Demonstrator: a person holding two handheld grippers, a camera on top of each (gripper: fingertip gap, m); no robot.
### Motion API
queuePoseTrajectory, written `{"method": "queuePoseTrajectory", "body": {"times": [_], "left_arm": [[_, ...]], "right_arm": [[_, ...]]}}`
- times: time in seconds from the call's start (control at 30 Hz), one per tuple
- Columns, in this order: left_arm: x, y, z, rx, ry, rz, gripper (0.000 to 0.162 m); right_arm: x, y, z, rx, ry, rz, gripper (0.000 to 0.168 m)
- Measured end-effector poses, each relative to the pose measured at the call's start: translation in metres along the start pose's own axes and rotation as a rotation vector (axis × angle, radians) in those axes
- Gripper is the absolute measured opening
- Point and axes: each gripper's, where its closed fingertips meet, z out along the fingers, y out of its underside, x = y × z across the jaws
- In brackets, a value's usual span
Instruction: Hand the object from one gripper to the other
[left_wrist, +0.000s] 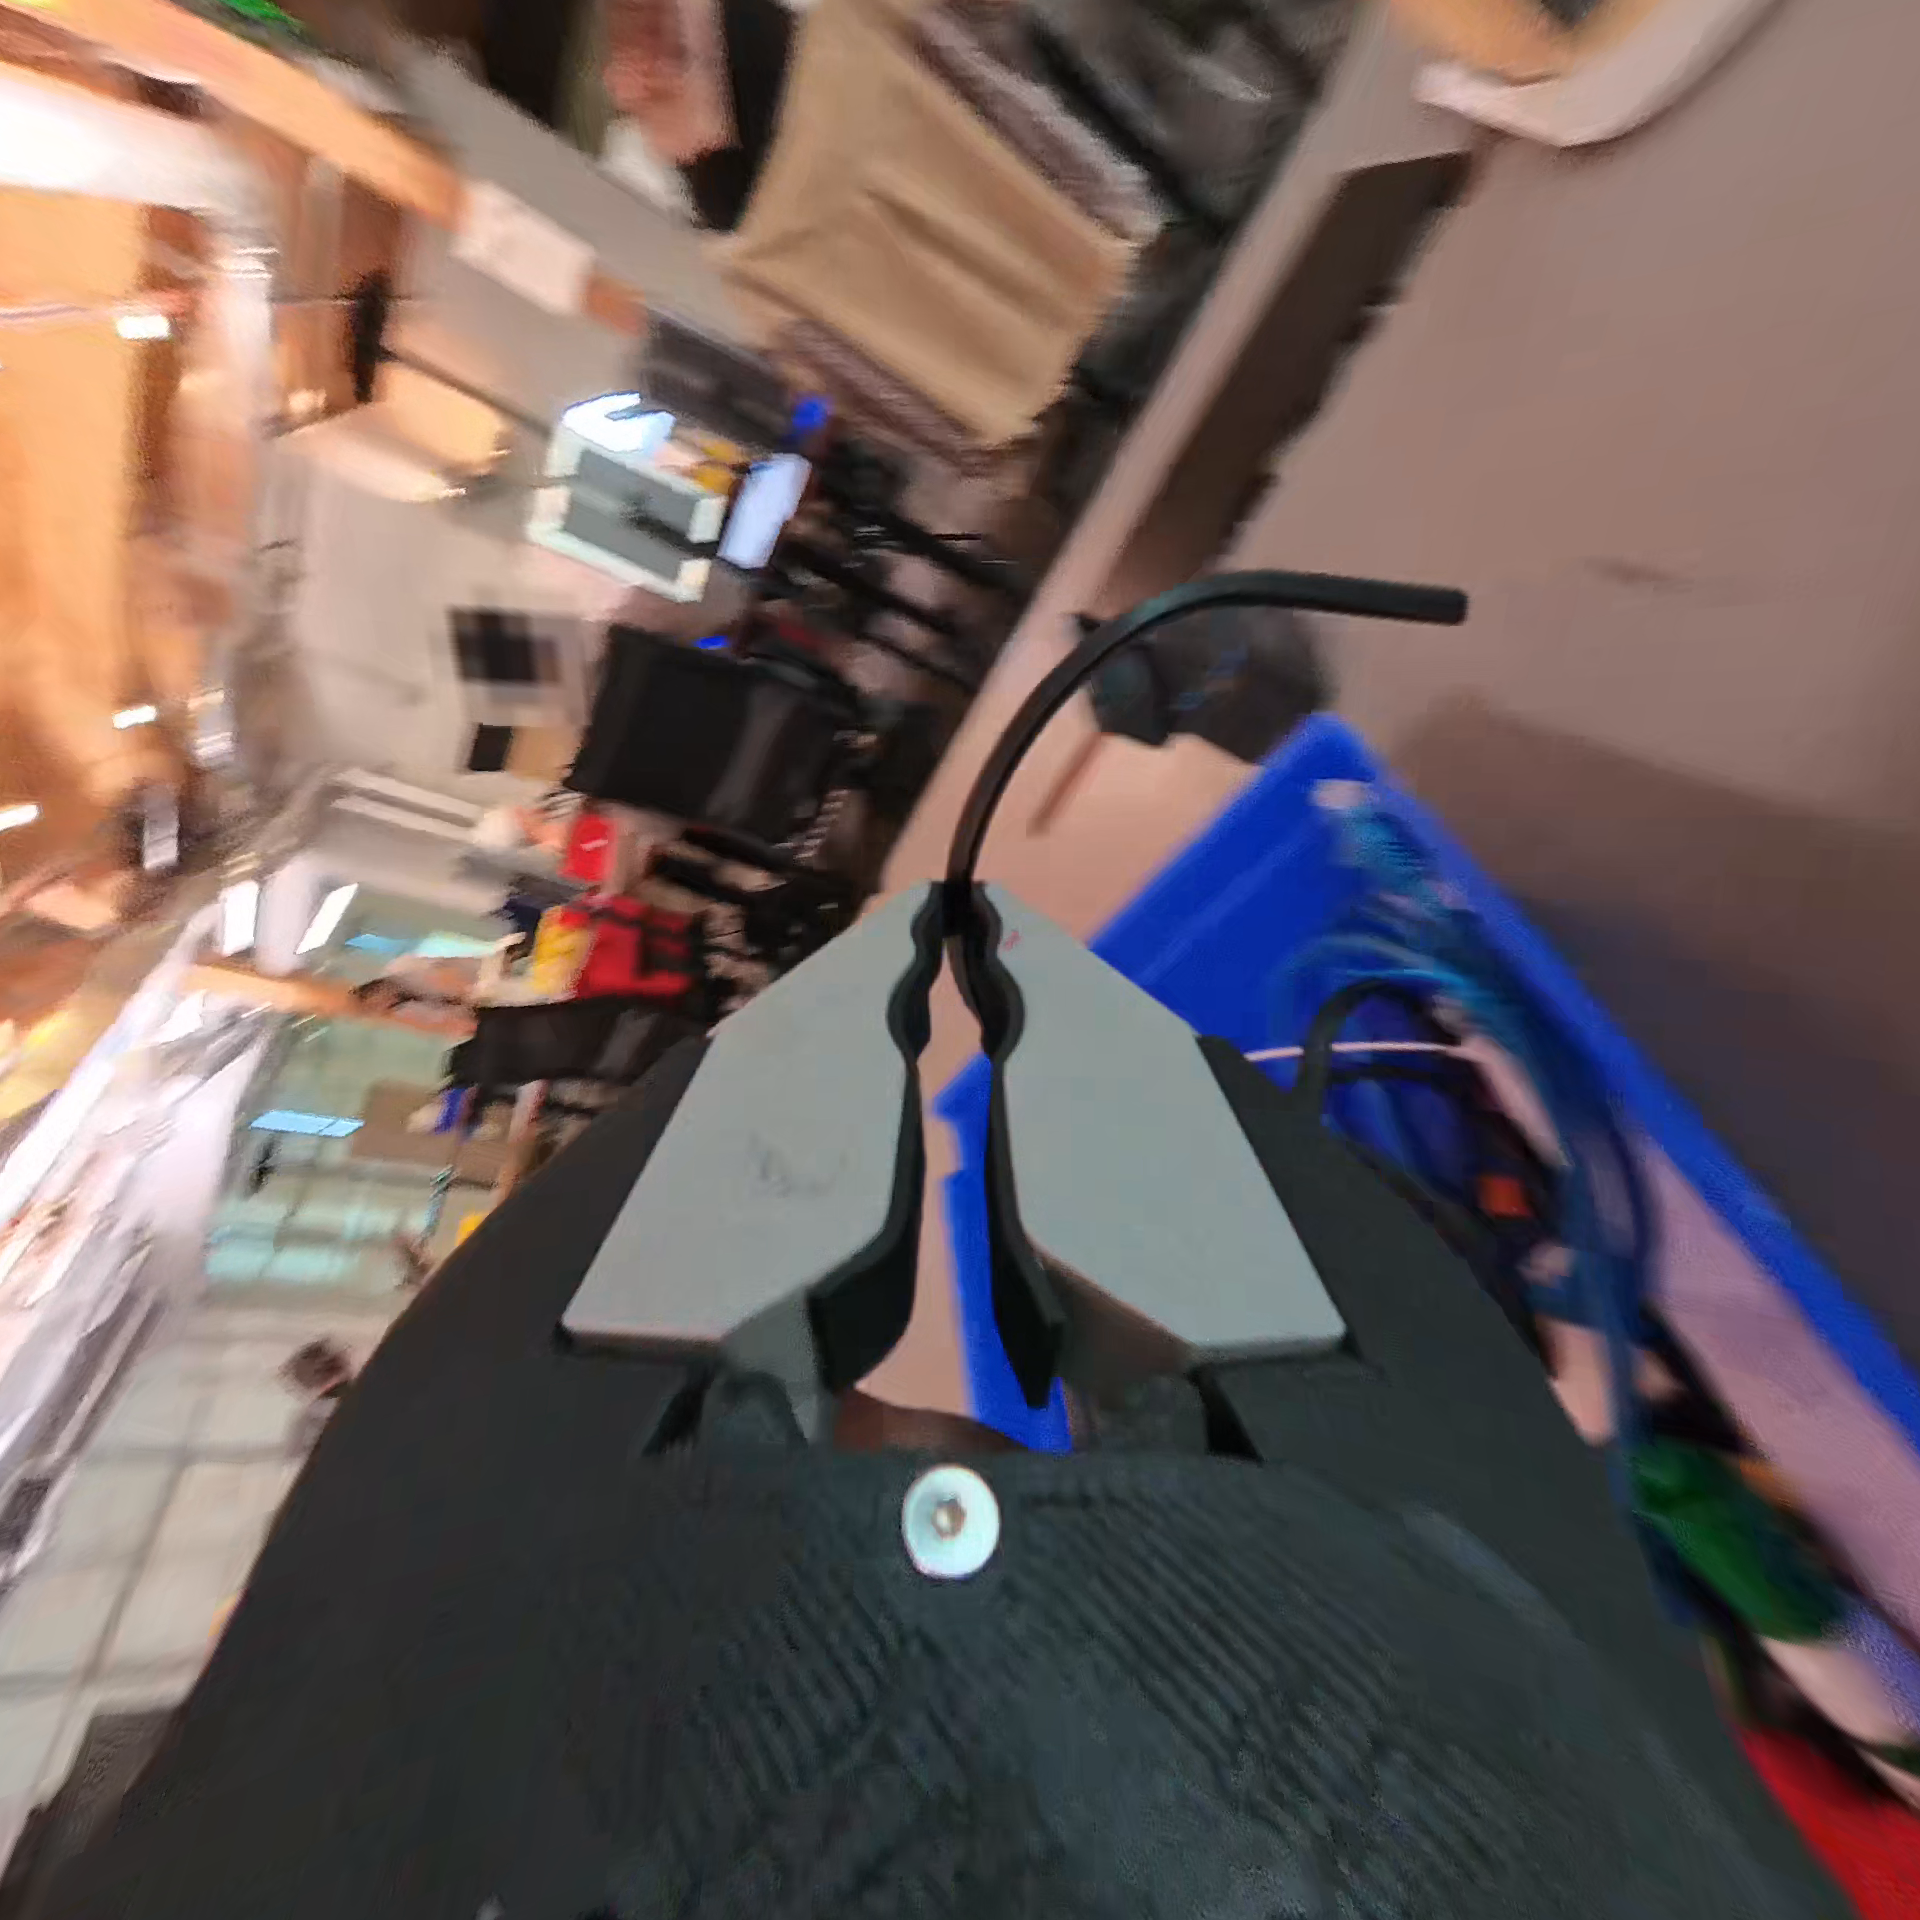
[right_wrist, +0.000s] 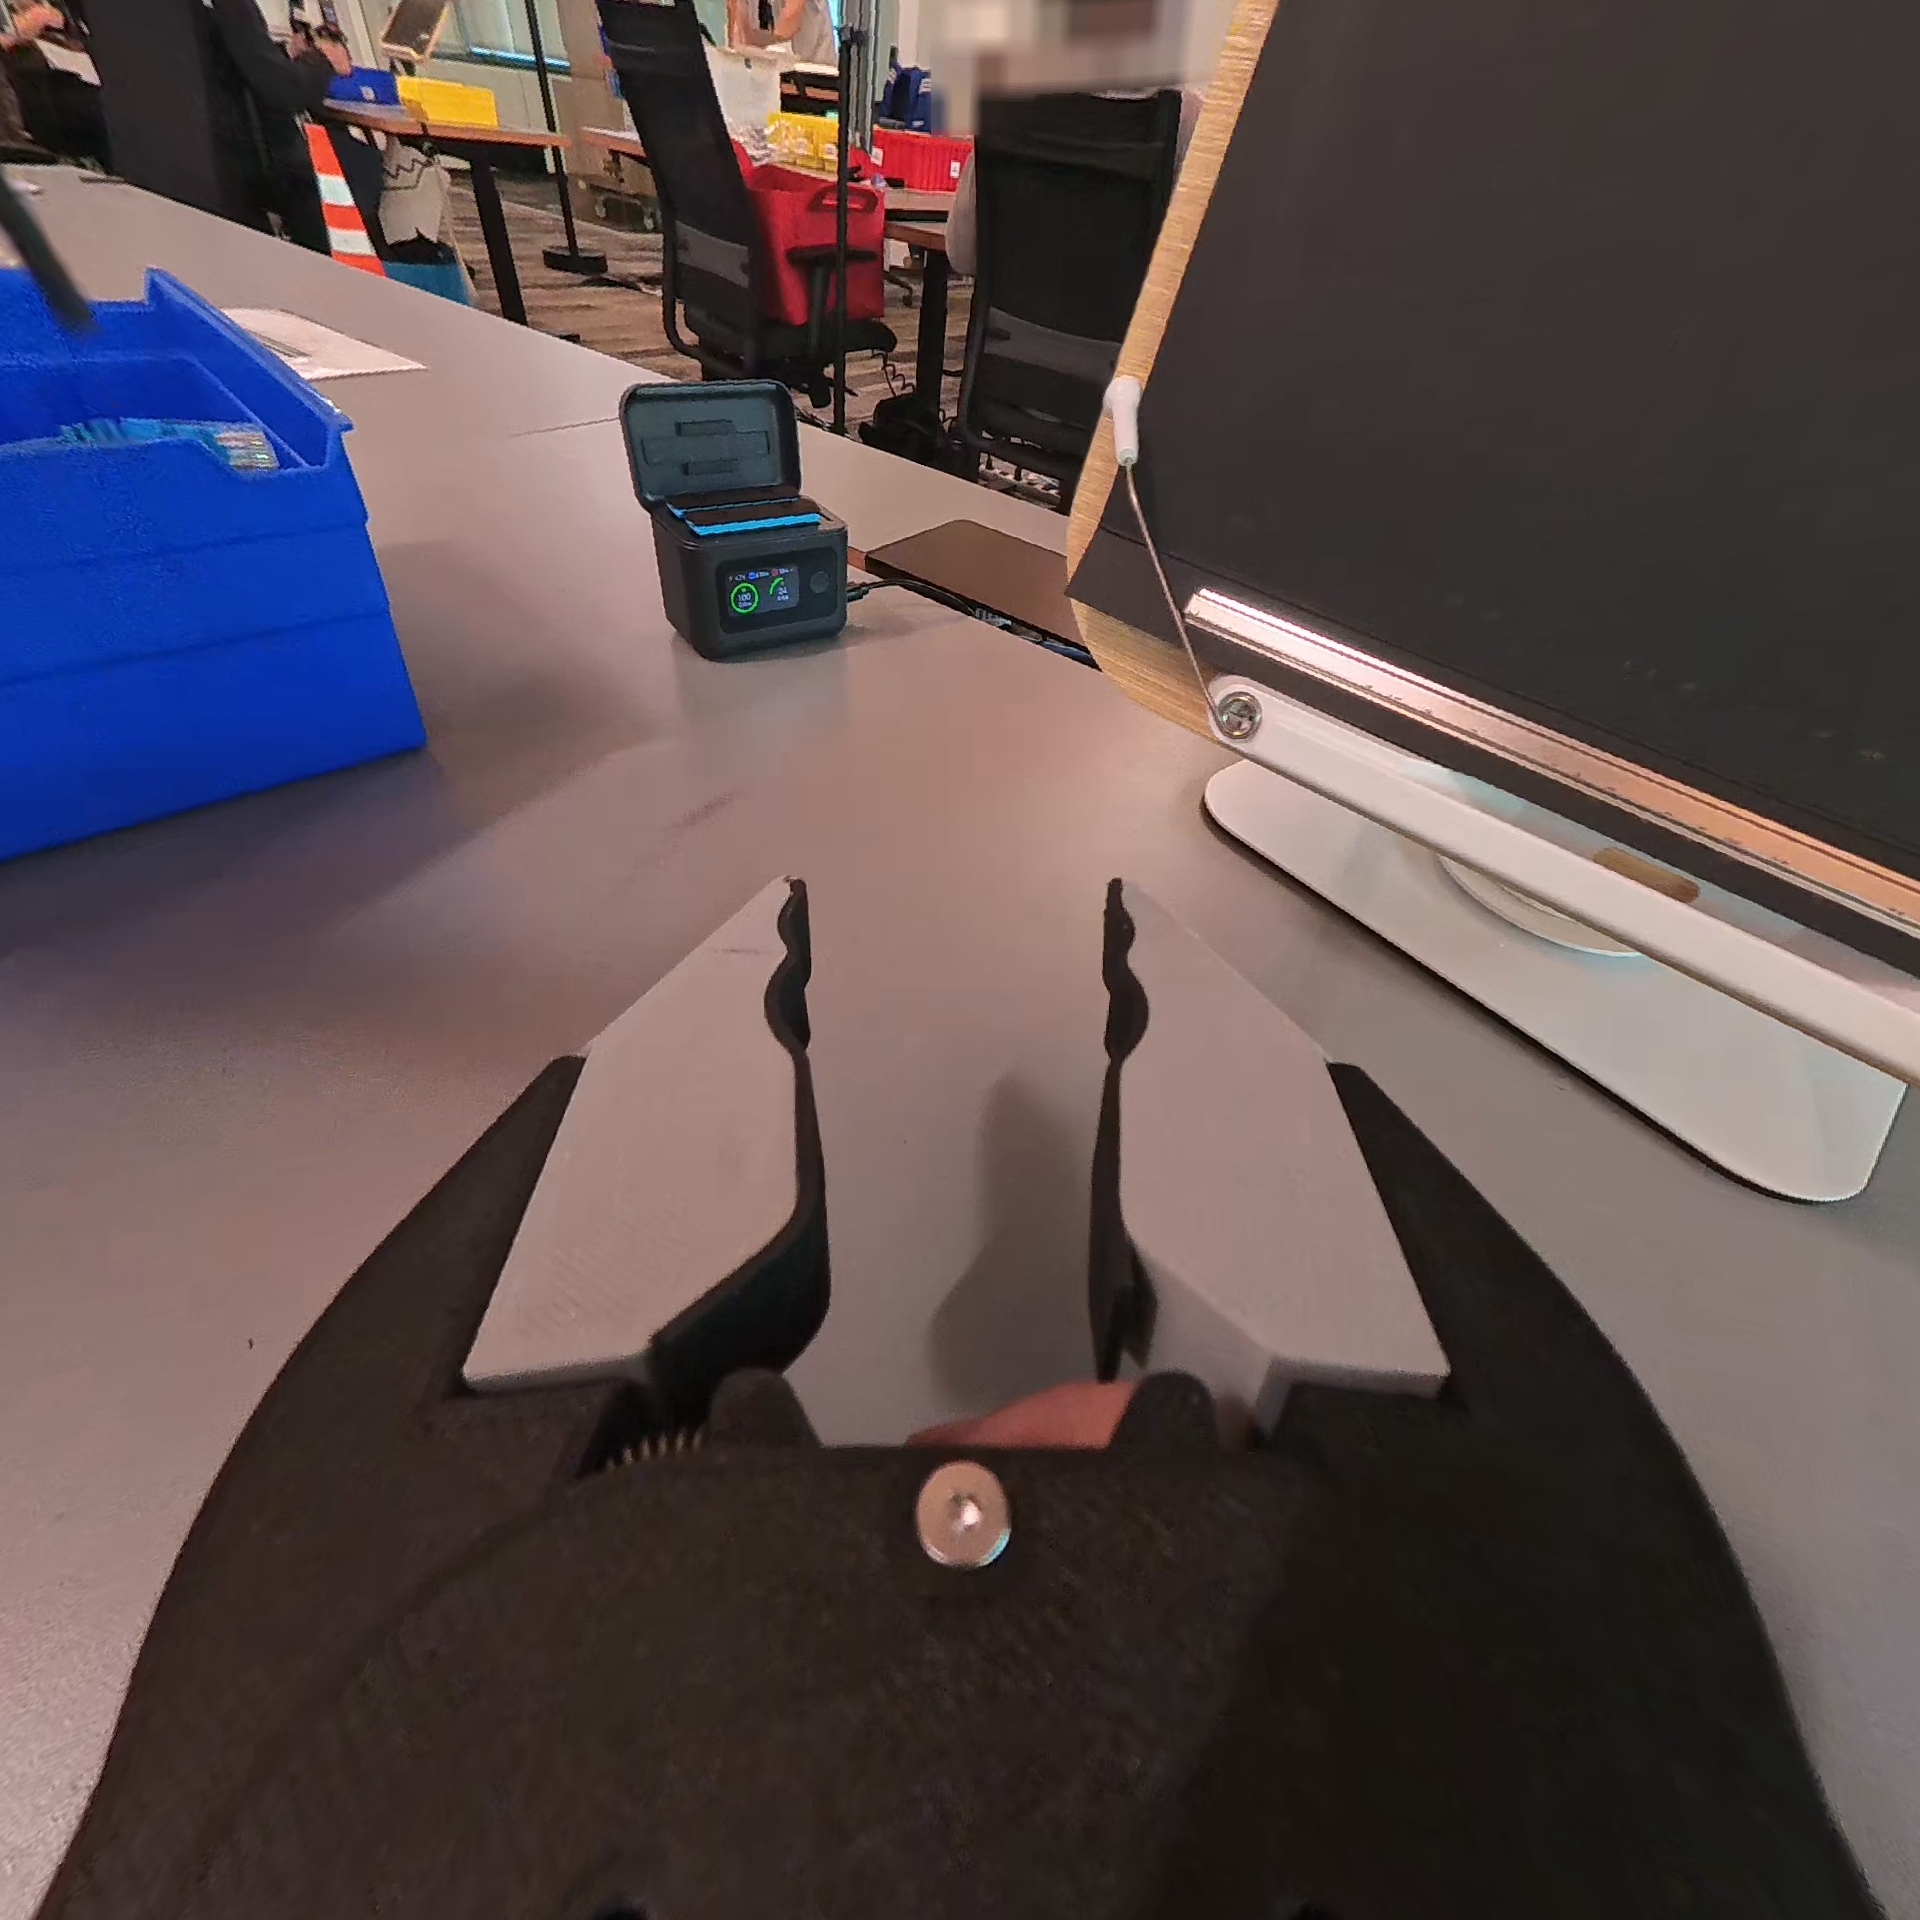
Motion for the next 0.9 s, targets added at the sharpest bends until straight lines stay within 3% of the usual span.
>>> {"method": "queuePoseTrajectory", "body": {"times": [0.13, 0.27, 0.37, 0.63, 0.73, 0.9], "left_arm": [[-0.086, -0.003, -0.023, -0.012, -0.283, -0.032, 0.001], [-0.13, -0.028, -0.046, 0.087, -0.334, -0.174, 0.001], [-0.131, -0.067, -0.06, 0.187, -0.298, -0.203, 0.001], [-0.172, -0.155, -0.082, 0.323, -0.393, -0.157, 0.0], [-0.17, -0.182, -0.086, 0.368, -0.367, -0.172, 0.001], [-0.142, -0.219, -0.087, 0.434, -0.284, -0.176, 0.001]], "right_arm": [[-0.001, 0.0, 0.0, 0.002, -0.002, -0.008, 0.054], [-0.002, -0.001, 0.0, 0.004, -0.004, -0.01, 0.053], [-0.004, -0.003, -0.002, 0.017, -0.017, -0.013, 0.054], [-0.015, -0.006, -0.004, 0.04, -0.055, -0.051, 0.055], [-0.017, -0.015, -0.008, 0.084, -0.075, -0.051, 0.057], [-0.048, -0.041, -0.026, 0.22, -0.254, -0.019, 0.061]]}}
